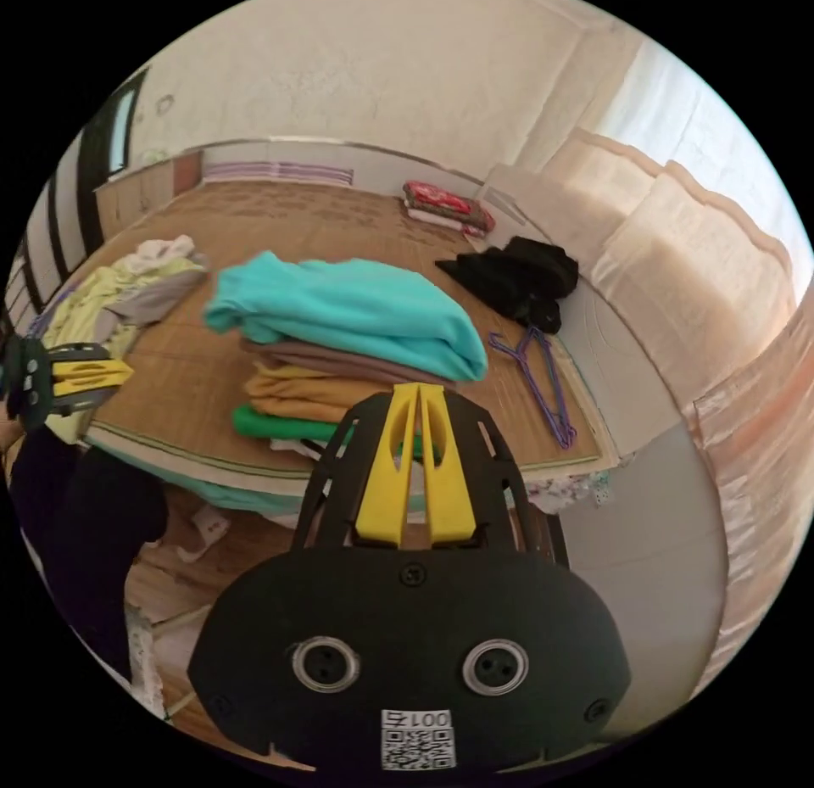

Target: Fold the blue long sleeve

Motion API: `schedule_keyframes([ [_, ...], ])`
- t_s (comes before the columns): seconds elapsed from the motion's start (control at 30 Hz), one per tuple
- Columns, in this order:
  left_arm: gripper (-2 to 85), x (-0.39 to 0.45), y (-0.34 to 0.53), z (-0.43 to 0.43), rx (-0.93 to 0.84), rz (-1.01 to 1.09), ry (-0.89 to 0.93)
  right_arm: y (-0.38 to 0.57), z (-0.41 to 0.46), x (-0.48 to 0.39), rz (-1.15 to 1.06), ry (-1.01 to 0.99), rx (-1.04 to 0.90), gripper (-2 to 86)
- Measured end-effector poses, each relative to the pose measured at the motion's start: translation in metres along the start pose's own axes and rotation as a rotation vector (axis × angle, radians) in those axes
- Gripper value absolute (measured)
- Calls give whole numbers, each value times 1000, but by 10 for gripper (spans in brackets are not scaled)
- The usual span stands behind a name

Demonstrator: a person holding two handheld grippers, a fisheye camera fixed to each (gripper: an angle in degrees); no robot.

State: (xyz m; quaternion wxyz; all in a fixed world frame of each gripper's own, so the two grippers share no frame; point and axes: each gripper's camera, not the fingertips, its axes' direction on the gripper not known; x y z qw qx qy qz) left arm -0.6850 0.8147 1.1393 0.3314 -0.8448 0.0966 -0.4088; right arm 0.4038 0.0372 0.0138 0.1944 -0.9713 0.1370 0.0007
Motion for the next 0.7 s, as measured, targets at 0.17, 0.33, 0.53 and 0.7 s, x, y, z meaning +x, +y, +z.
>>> schedule_keyframes([
  [0.17,-8,-58,170,-2,-143,-327,105,6,-53,-121,-178,-239,160,8],
  [0.33,2,-104,321,13,-342,-550,-13,-3,-36,-250,-302,-242,102,22],
  [0.53,36,-132,446,25,-372,-706,44,-42,-21,-403,-450,-449,57,70],
  [0.7,64,-126,498,43,-383,-716,68,-97,-8,-490,-495,-480,48,94],
])
